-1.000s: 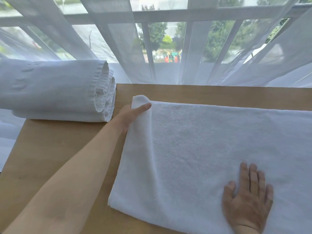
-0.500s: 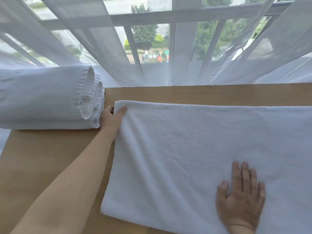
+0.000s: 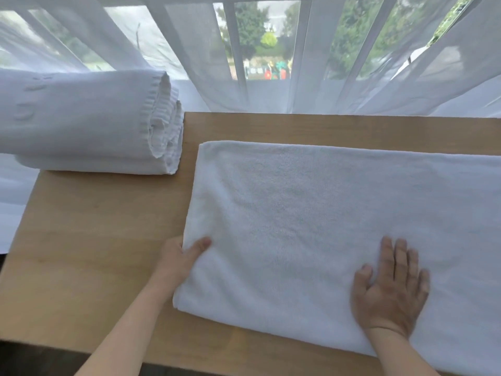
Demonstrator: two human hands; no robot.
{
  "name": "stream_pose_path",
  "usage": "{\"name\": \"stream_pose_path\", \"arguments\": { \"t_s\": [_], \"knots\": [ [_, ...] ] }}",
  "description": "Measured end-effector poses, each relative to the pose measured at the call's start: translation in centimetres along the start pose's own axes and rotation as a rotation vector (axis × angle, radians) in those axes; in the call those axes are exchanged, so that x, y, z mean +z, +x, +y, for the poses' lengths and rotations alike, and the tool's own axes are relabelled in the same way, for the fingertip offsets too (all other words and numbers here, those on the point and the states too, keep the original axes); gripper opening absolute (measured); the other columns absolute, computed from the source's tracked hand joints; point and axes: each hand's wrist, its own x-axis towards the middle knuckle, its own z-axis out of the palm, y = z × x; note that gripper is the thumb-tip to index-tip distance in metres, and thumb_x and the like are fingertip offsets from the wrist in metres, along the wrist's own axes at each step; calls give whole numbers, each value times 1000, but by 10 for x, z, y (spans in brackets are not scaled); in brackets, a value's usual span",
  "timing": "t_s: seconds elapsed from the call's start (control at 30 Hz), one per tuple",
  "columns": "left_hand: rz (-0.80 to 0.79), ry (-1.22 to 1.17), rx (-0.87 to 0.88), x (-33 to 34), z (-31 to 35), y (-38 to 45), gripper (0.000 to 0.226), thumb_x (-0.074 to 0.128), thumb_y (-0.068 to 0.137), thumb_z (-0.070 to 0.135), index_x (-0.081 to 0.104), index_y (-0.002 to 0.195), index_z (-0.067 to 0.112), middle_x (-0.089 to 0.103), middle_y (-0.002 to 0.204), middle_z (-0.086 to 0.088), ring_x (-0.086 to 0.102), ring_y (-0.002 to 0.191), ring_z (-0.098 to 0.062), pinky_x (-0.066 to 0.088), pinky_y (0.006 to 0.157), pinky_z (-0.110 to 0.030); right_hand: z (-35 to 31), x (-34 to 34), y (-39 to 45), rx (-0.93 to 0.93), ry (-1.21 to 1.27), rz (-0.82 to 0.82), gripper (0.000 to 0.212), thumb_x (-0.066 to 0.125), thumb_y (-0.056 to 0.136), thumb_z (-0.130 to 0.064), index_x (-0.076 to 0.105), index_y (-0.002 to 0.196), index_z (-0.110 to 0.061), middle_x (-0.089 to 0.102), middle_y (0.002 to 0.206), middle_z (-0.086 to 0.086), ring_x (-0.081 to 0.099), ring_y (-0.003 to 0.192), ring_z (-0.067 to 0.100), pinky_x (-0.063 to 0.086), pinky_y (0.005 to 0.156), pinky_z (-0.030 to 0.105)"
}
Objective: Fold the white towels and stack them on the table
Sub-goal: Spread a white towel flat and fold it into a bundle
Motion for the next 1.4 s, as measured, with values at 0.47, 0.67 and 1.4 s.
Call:
{"name": "stream_pose_path", "arguments": {
  "t_s": [0.47,0.67,1.4],
  "knots": [
    [327,269,257,-8,-63,-43,40,61,81,62,43,63,31,50,54,9,42,48,-6,30,45,-17,5,5,-1,22,-11,-50,71,29,89,-41,27,157,-21,24,164,5,14,152,24,3,123,48],
    [410,118,230,-7,-69,-52,40,61,76,77,60,83,38,64,81,13,58,70,-2,44,62,-22,5,4,-2,26,-5,-51,70,29,90,-41,25,158,-22,22,165,4,12,153,23,2,123,48],
    [130,70,139,-13,-72,-61,39,67,80,62,53,81,25,63,80,-15,50,62,-9,38,55,-19,5,4,-3,22,10,-40,70,27,90,-43,24,157,-23,21,165,4,12,153,22,3,124,48]
  ]
}}
